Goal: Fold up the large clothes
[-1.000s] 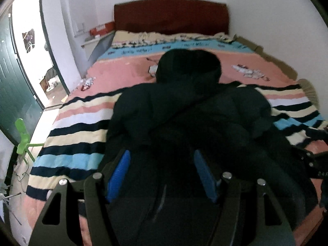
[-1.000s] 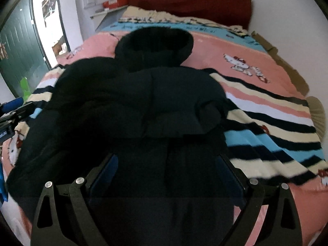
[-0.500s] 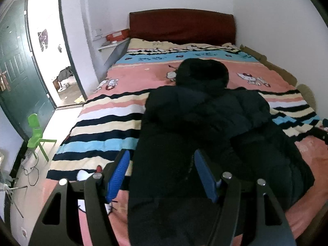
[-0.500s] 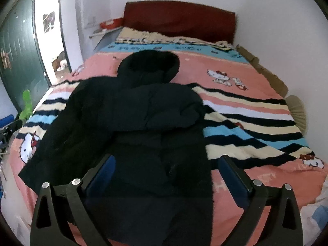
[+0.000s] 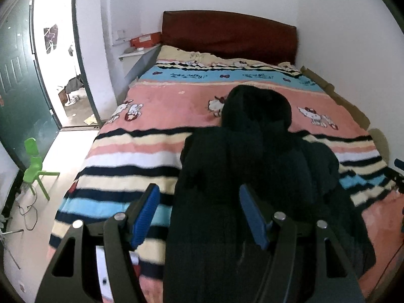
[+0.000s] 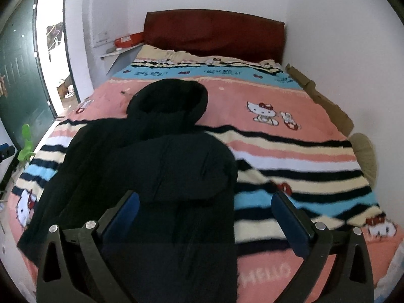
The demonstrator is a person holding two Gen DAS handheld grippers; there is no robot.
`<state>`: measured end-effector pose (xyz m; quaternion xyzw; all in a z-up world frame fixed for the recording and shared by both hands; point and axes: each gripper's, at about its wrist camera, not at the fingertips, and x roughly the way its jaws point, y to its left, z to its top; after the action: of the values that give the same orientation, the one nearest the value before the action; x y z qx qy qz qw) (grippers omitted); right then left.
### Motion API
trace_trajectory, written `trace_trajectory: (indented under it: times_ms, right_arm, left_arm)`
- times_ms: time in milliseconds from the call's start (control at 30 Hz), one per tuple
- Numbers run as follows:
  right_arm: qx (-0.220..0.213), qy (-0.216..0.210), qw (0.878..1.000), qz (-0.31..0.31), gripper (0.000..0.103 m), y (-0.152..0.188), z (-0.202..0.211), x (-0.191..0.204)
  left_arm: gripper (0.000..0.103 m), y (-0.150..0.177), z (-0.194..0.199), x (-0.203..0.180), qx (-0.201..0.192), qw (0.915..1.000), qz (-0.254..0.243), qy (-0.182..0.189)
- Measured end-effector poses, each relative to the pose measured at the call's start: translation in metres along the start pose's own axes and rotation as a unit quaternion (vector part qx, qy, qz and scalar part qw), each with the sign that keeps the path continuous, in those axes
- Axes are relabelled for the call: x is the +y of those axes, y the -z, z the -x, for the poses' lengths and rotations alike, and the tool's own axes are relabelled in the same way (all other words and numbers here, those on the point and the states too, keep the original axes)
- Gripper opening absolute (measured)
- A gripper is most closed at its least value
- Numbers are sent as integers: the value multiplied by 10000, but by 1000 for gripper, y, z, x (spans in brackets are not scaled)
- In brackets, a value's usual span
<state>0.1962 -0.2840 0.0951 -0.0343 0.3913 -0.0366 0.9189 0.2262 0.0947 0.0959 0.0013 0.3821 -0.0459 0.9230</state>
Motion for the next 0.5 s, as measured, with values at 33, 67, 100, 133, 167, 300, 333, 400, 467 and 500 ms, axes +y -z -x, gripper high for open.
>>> trace_trajectory:
  times_ms: [33, 67, 100, 133, 167, 300, 333, 400, 467, 500]
  right_arm:
    - [-7, 8, 10000, 17, 102, -8, -6, -2]
    - [-14, 14, 10000, 28, 102, -15, -11, -3]
    - [-30, 23, 10000, 33, 102, -25, -19, -6]
    - [-45, 15, 10000, 23, 102, -37, -28, -9]
    - [-53, -11, 10000, 0, 102, -47, -38, -13]
    - [-93, -20, 9999, -60, 102, -85, -84, -21]
    - [-76, -9, 10000, -54, 102, -93, -97, -20]
    - [-38, -56, 10000, -54, 102, -109, -129, -19]
    - [-36, -122, 9999, -53, 102, -123, -157, -18]
    - [-4, -167, 9999, -36, 102, -133, -178, -17]
  left_arm:
    - [64, -11, -9, 1, -11, 10000, 19, 15]
    - [64, -18, -15, 2, -20, 10000, 32, 31]
    - [64, -28, -24, 3, -30, 10000, 50, 53]
    - [64, -38, -32, 4, -40, 9999, 69, 79]
    - [64, -50, -43, 4, -70, 9999, 100, 109]
    - [64, -88, -91, -2, -120, 9998, 112, 95]
    - [64, -99, -110, -7, -90, 9999, 40, 112]
    - [64, -118, -143, -17, -71, 9998, -104, 130]
    - [64, -138, -180, -26, -2, 9995, -157, 277]
    - [64, -147, -198, -30, 43, 9992, -163, 366]
